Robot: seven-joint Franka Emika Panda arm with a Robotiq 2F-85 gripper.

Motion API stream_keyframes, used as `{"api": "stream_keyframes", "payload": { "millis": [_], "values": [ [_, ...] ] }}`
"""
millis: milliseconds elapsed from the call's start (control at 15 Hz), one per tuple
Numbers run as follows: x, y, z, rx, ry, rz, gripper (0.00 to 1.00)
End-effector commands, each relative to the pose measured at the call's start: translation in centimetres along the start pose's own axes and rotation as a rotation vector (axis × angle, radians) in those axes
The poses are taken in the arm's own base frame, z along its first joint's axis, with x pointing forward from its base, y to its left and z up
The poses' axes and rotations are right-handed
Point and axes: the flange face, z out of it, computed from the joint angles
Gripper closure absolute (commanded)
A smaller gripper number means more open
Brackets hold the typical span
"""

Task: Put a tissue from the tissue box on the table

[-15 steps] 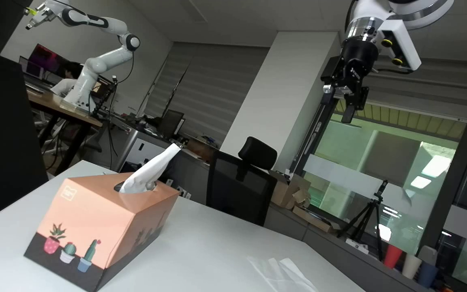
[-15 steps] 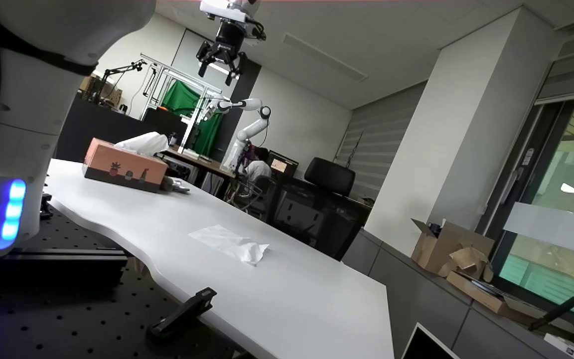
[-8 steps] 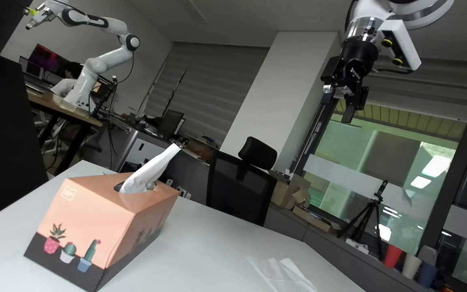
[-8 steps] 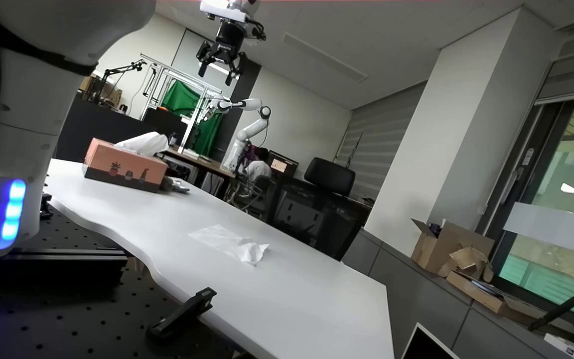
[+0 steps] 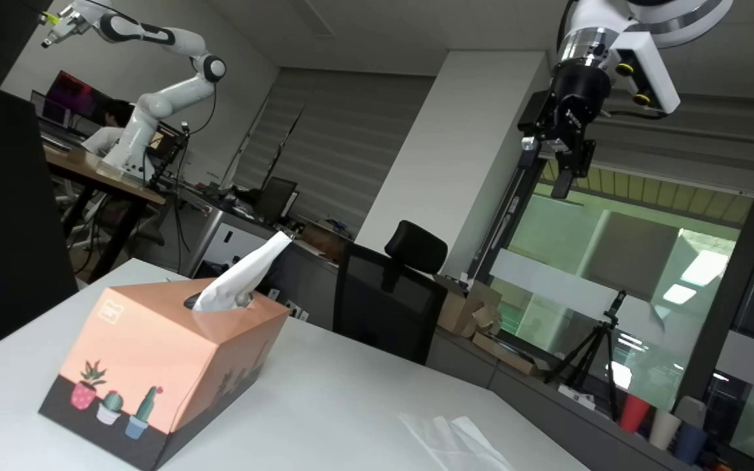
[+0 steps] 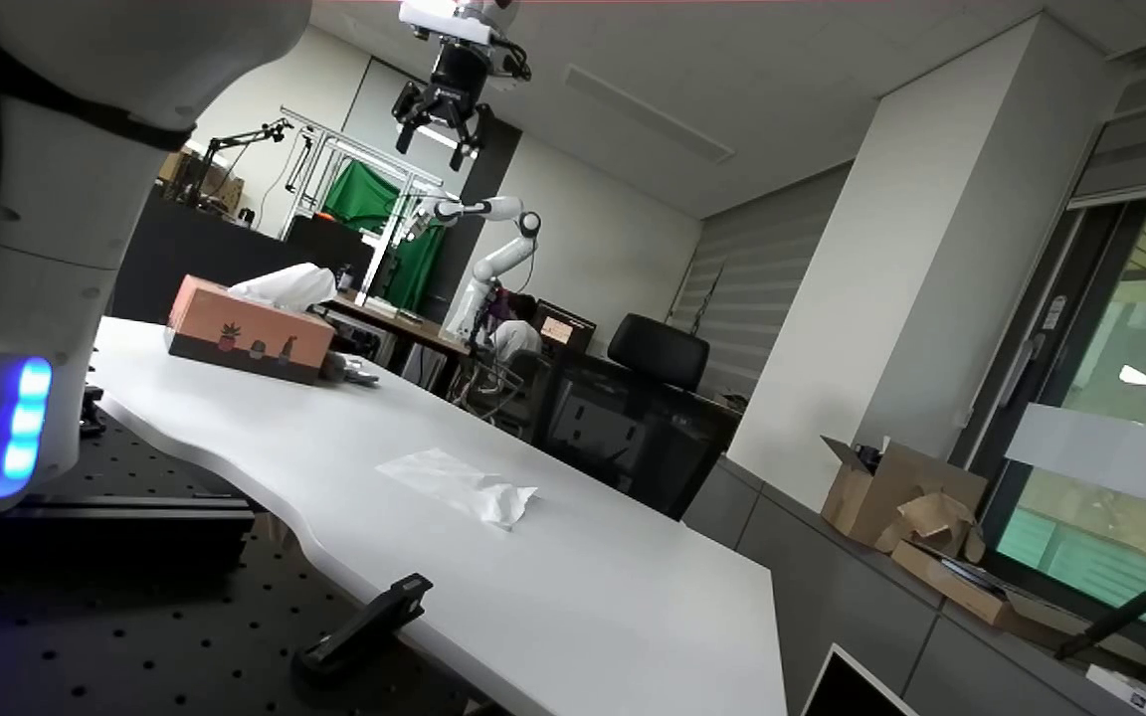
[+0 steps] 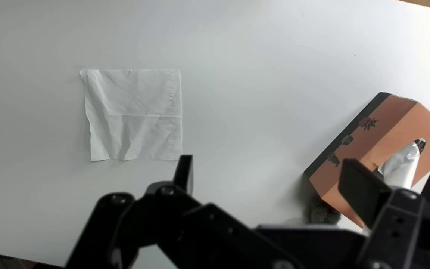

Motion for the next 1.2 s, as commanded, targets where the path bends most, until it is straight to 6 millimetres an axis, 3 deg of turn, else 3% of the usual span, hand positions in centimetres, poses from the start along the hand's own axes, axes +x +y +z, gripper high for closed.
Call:
{"api": "stream_keyframes", "payload": {
  "millis": [0, 133, 267, 667, 1133],
  "values": [
    [0.0, 0.0, -0.1, 0.0, -0.001, 0.0, 0.0],
    [0.0, 0.0, -0.1, 0.0, -0.001, 0.0, 0.0],
    [1.6, -0.1, 0.9, -0.034, -0.006, 0.03, 0.0],
    [7.8, -1.0, 6.0, -0.002, -0.057, 0.121, 0.0],
    [13.0, -8.4, 11.6, 0.194, 0.008, 0.258, 0.0]
  ]
}}
